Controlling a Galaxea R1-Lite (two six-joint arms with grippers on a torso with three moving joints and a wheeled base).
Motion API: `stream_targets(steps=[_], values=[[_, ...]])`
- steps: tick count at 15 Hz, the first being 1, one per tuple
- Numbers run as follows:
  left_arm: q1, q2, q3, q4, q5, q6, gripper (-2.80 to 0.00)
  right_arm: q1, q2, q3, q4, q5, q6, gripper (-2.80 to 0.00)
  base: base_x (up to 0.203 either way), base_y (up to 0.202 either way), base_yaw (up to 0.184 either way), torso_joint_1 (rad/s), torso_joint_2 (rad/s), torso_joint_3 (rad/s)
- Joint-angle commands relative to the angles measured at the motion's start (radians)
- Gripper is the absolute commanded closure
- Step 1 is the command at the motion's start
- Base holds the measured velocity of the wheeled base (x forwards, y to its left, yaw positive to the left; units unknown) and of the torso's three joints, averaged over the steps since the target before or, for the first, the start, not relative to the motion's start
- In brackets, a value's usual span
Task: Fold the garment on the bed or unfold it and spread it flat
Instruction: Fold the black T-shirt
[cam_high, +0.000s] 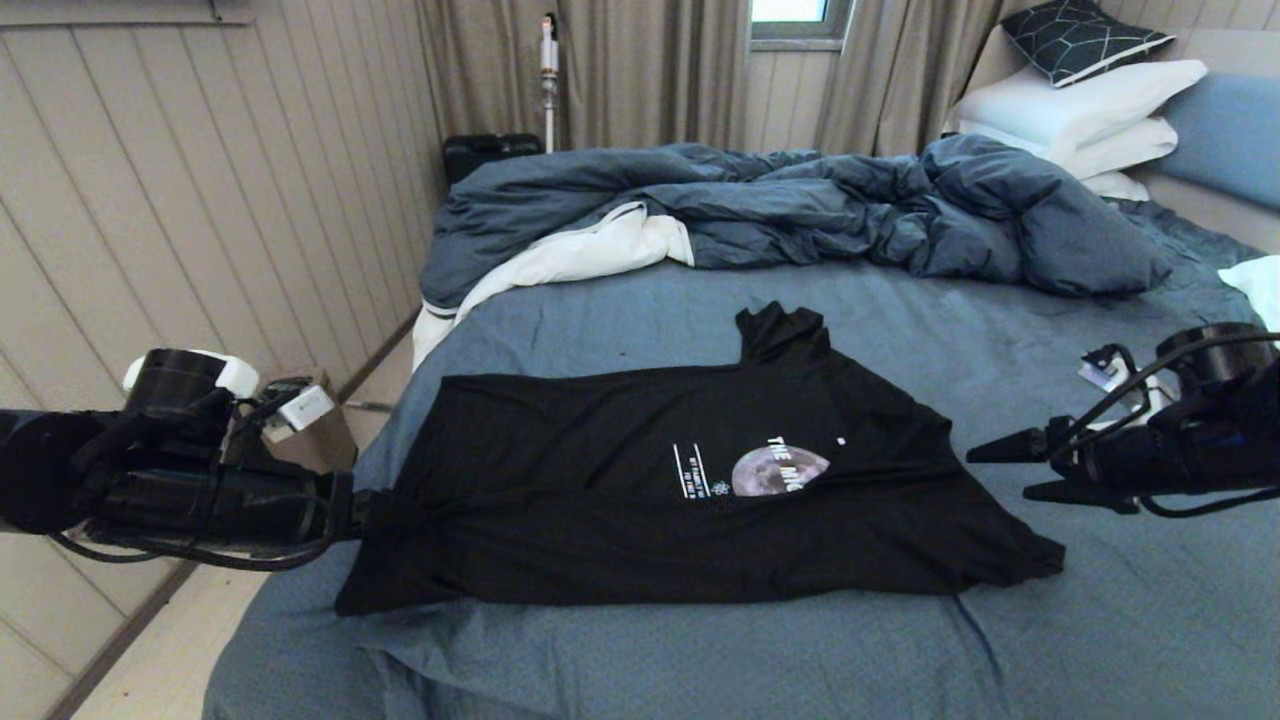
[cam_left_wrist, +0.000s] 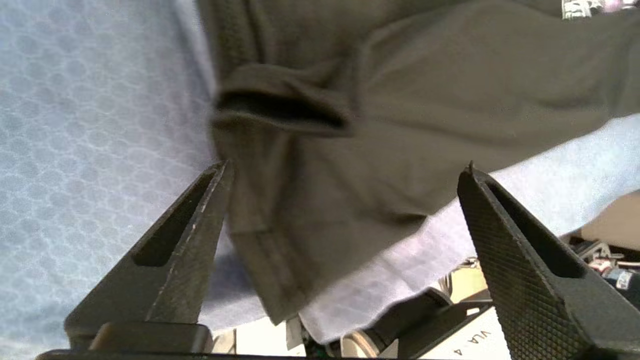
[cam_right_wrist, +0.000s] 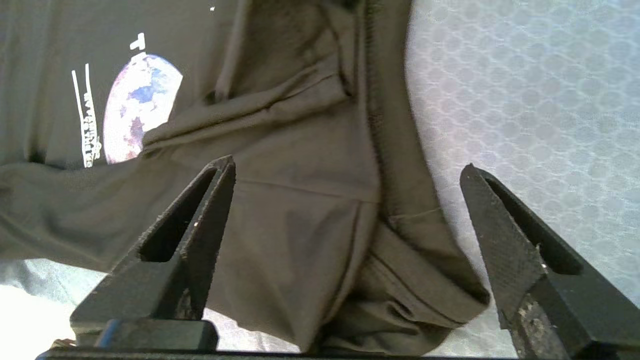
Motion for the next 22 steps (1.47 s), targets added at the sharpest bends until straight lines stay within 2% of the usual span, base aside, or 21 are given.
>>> stream_targets(steps=[1,3,6,11,15,22], values=[[-0.008,-0.024,0.008,-0.001,0.0,-0.002,-2.8,0.0,0.006,-0.003,0.001,0.004,0.001,-2.8,0.0,0.0,0.0,0.0,0.0,0.0],[-0.001,-0.069,0.014,0.001,0.001,-0.003,-2.8,-0.001,0.005,-0.001,0.0,0.004,-0.004,-2.8,0.0,0.0,0.0,0.0,0.0,0.0],[-0.003,-0.124,0.091,0.0,0.002,0.012,-2.8,0.002,0.006,0.003,-0.002,0.004,-0.004,-2.8,0.0,0.0,0.0,0.0,0.0,0.0],[-0.012,-0.029,0.09,-0.017,0.009,0.014,-2.8,0.003,0.012,0.006,-0.005,0.004,-0.004,-2.8,0.0,0.0,0.0,0.0,0.0,0.0],[-0.018,0.047,0.101,-0.11,0.038,0.017,-2.8,0.005,0.014,0.009,-0.005,0.004,-0.005,-2.8,0.0,0.0,0.0,0.0,0.0,0.0],[-0.023,0.068,0.102,-0.116,0.032,0.017,-2.8,0.008,0.014,0.011,-0.005,0.004,-0.005,-2.8,0.0,0.0,0.0,0.0,0.0,0.0]])
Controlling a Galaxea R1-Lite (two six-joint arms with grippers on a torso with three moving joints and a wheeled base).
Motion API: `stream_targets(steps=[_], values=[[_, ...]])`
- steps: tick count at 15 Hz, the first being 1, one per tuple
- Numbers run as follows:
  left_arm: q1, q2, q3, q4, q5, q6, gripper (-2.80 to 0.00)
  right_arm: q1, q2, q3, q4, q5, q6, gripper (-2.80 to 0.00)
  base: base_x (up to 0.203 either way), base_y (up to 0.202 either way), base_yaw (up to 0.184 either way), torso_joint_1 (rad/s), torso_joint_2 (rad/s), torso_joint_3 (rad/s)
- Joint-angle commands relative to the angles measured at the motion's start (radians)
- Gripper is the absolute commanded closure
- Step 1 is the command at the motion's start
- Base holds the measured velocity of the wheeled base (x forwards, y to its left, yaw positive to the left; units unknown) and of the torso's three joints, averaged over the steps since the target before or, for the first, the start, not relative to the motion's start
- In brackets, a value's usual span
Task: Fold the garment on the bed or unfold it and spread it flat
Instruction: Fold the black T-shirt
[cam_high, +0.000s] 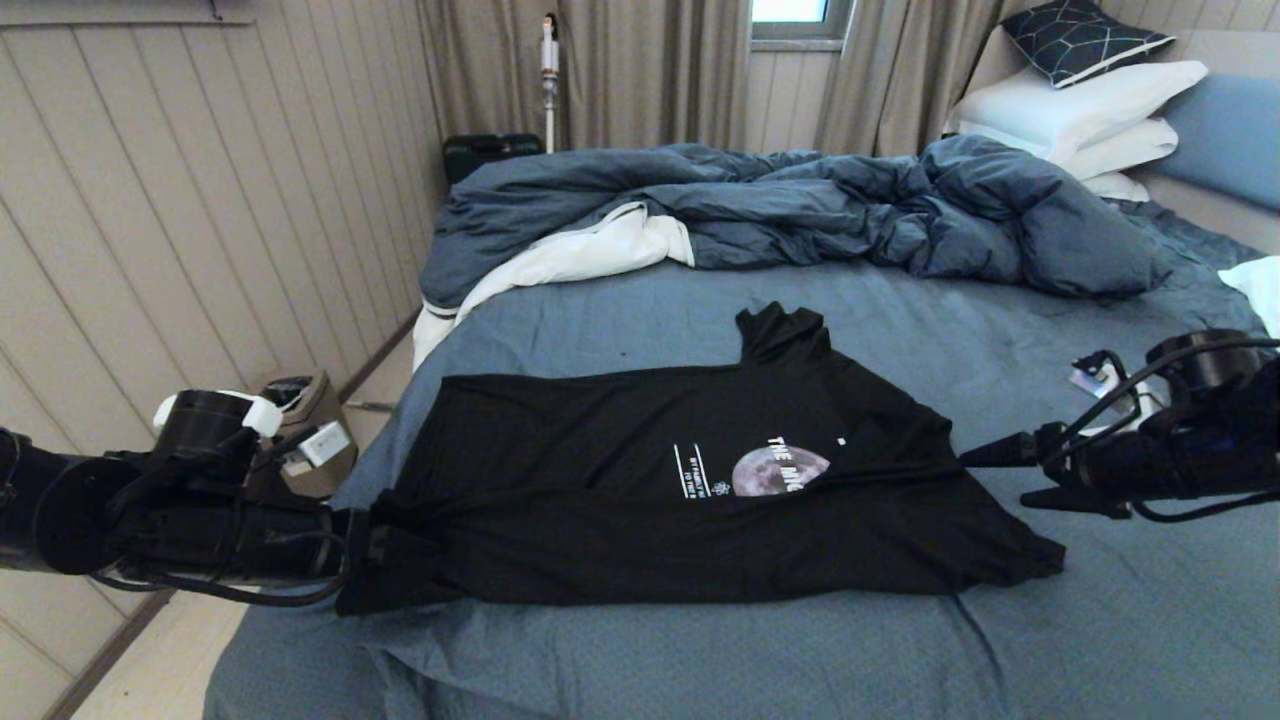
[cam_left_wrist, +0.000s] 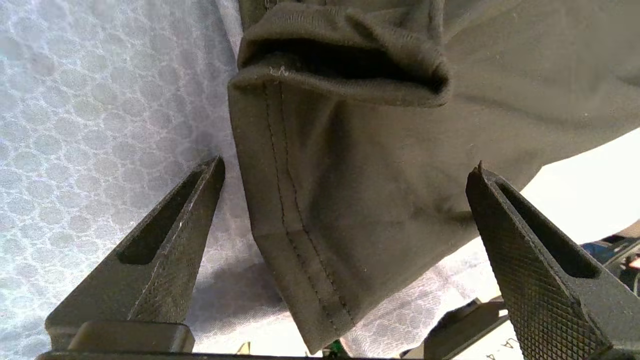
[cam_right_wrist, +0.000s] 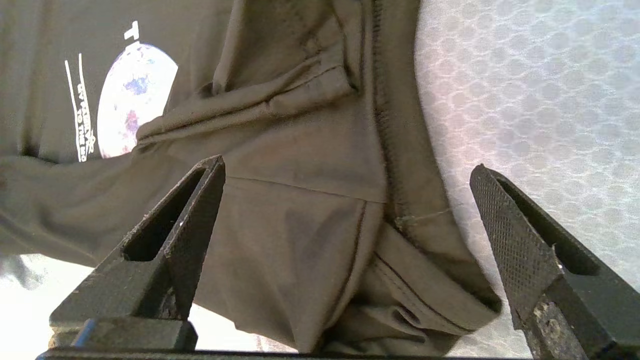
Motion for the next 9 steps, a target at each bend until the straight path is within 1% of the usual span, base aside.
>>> stream_targets(steps=[1,3,4,9], values=[[-0.009,0.007,0.002,0.001,-0.004,-0.002,-2.8,0.001,0.001,0.002,0.001,0.004,0.001,-2.8,0.0,0.0,0.0,0.0,0.0,0.0],[-0.014,0.006,0.009,-0.001,-0.005,-0.002,-2.8,0.001,0.001,0.001,0.001,0.004,0.001,-2.8,0.0,0.0,0.0,0.0,0.0,0.0],[-0.018,0.004,0.012,-0.001,-0.005,-0.002,0.0,0.0,0.001,0.001,0.001,0.004,0.001,-2.8,0.0,0.0,0.0,0.0,0.0,0.0],[-0.022,-0.006,0.016,-0.013,-0.005,-0.004,0.0,-0.001,0.001,0.001,0.001,0.004,0.001,-2.8,0.0,0.0,0.0,0.0,0.0,0.0]])
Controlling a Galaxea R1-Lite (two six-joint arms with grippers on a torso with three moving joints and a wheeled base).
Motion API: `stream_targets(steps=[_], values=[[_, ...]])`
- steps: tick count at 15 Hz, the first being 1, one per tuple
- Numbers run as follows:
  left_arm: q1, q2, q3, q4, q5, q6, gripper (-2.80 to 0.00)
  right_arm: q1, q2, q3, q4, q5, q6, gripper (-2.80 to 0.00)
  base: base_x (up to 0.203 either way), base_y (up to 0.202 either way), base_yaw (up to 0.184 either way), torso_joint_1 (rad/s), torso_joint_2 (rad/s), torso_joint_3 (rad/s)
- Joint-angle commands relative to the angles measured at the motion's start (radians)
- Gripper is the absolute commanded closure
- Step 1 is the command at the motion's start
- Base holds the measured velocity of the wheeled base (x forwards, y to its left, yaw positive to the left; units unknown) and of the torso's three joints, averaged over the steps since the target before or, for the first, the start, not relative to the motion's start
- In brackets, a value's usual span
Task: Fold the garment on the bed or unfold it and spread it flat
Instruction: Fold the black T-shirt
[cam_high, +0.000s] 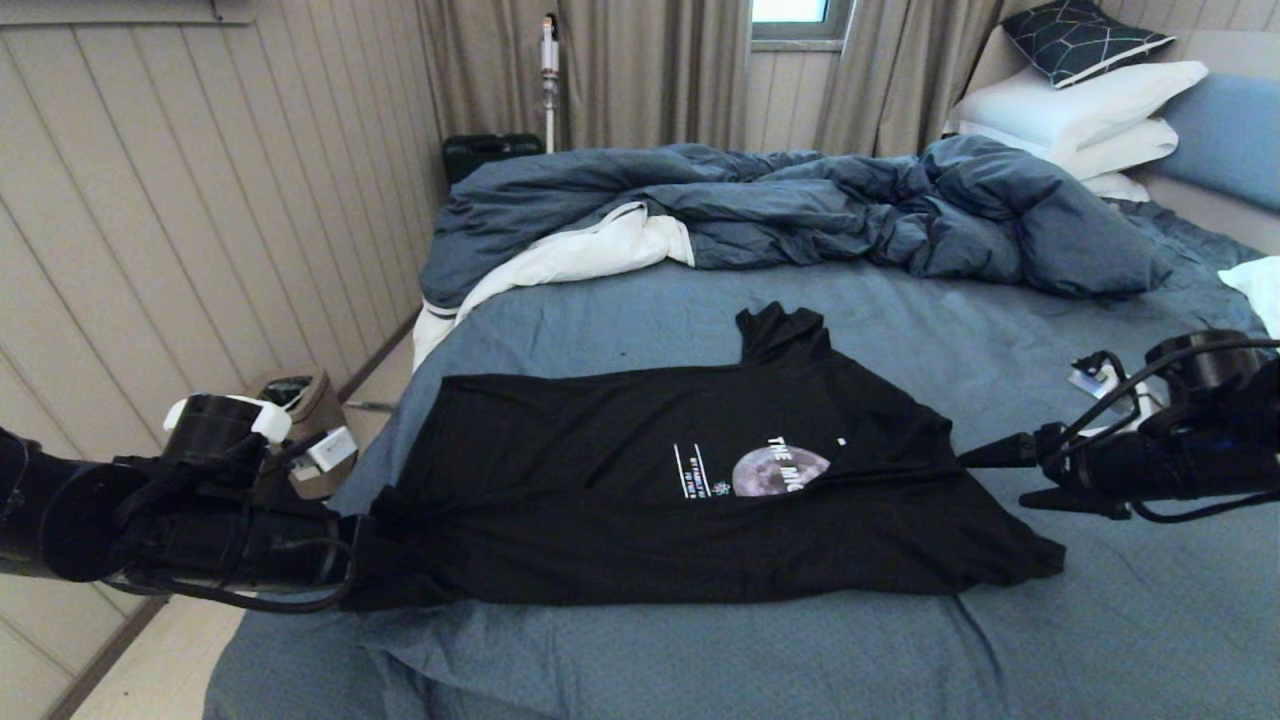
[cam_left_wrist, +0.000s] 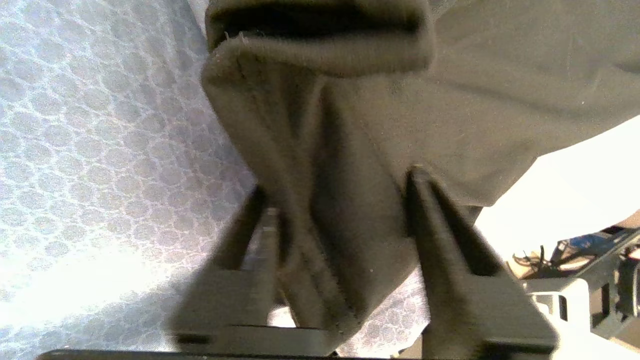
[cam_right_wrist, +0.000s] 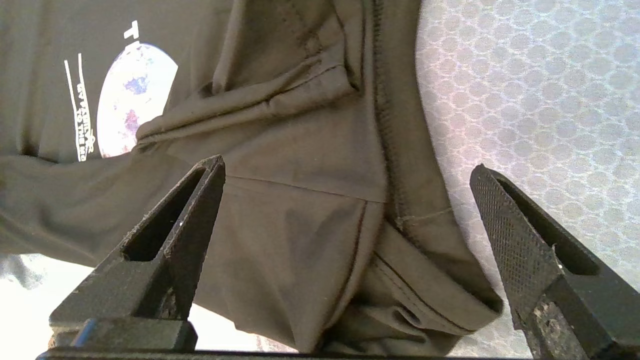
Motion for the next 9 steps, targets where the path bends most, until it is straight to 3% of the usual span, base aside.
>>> stream_targets(steps=[1,9], values=[[0.0,-0.007,0.004,-0.007,-0.002,-0.001,0.0,0.0,0.0,0.0,0.001,0.004,0.001,-2.8,0.0,0.0,0.0,0.0,0.0,0.0],[0.0,-0.035,0.016,-0.019,0.0,-0.003,0.0,-0.011,0.005,-0.015,0.002,0.002,0.001,-2.8,0.0,0.0,0.0,0.0,0.0,0.0]])
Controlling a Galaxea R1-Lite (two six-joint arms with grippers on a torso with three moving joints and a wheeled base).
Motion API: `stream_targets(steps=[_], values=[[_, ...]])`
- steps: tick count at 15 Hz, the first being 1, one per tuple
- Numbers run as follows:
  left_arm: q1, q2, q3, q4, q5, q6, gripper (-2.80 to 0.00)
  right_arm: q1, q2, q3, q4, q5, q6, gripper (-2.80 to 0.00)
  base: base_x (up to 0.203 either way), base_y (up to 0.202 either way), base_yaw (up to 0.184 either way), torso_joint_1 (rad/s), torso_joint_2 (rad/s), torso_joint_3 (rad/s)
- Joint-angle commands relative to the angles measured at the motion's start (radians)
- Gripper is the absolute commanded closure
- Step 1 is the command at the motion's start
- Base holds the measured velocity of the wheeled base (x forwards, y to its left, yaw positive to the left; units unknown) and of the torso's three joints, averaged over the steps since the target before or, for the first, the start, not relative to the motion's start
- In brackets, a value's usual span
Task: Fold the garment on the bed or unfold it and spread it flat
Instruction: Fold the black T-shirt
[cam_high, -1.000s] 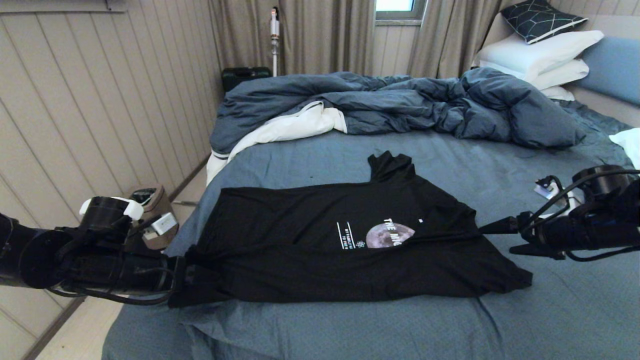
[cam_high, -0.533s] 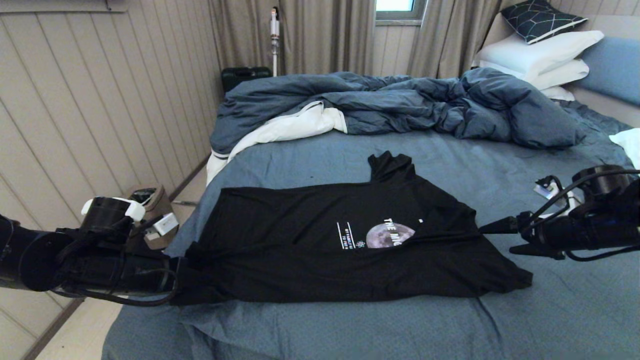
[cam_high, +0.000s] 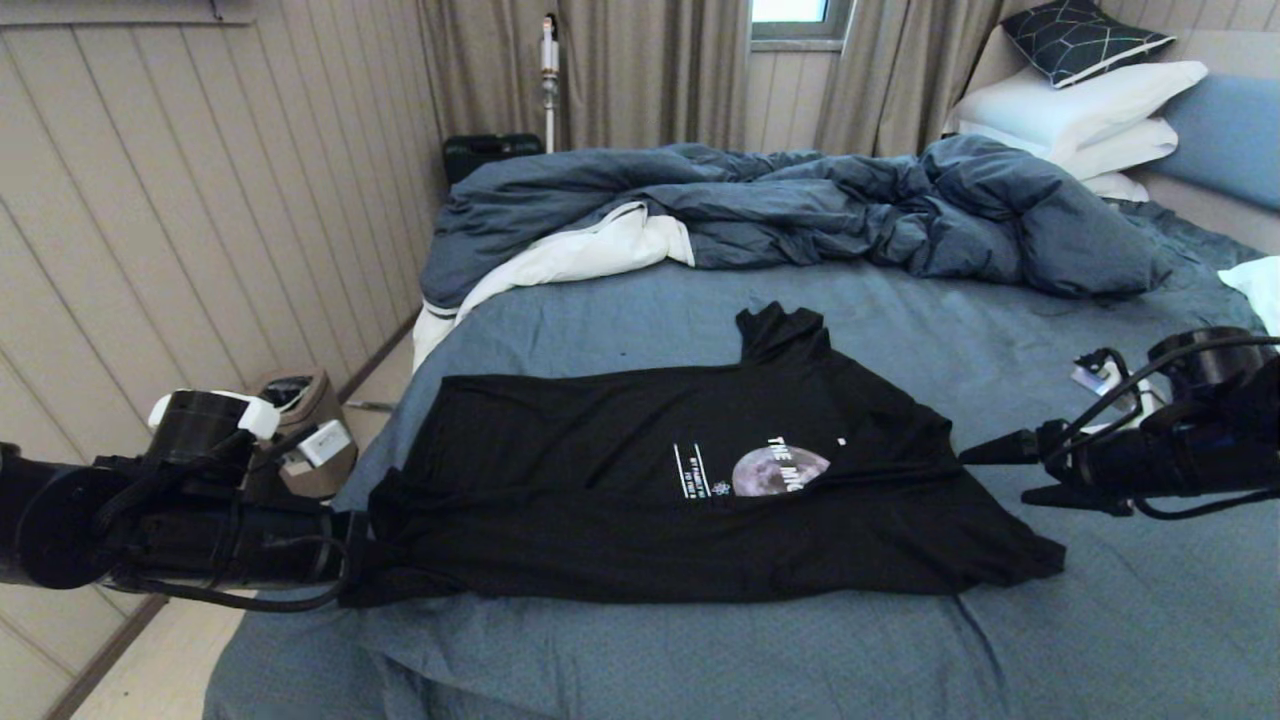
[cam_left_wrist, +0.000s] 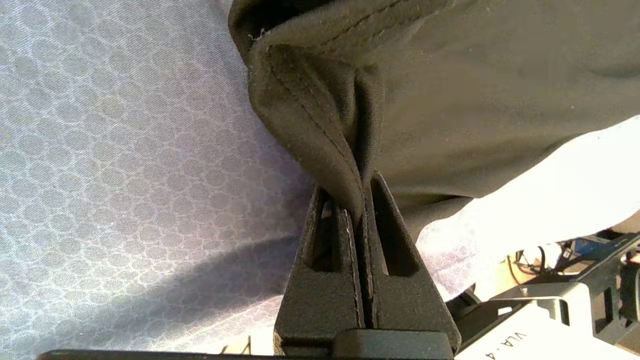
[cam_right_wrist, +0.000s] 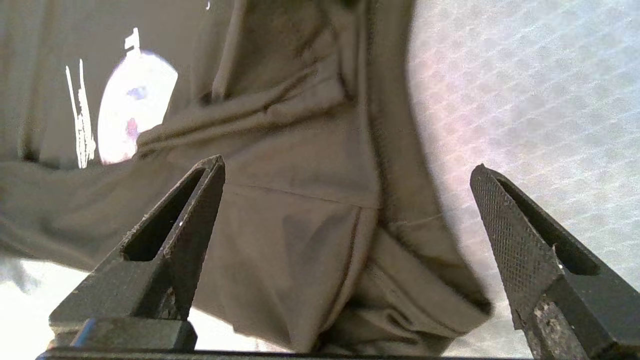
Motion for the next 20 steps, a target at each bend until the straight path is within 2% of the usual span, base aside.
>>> stream_targets(steps=[1,9,15,16,20], values=[[0.0,-0.001,0.001,-0.001,-0.004,-0.001,0.0,-0.009,0.008,-0.01,0.003,0.003,0.0,-2.8,0.0,0.0,0.0,0.0,0.0,0.0],[-0.011,0.018,0.0,-0.001,-0.004,0.0,0.0,-0.005,0.037,0.0,0.008,0.005,-0.022,-2.8,0.0,0.0,0.0,0.0,0.0,0.0],[-0.012,0.026,-0.002,-0.001,-0.003,0.0,0.0,0.068,0.066,0.027,0.007,0.005,-0.03,-2.8,0.0,0.0,0.0,0.0,0.0,0.0],[-0.011,0.027,-0.002,-0.001,-0.002,0.0,0.0,0.068,0.066,0.028,0.007,0.005,-0.03,0.0,0.0,0.0,0.0,0.0,0.0,0.0],[-0.012,0.03,-0.002,-0.001,-0.002,0.002,0.0,0.062,0.066,0.025,0.005,0.005,-0.035,0.0,0.0,0.0,0.0,0.0,0.0,0.0]])
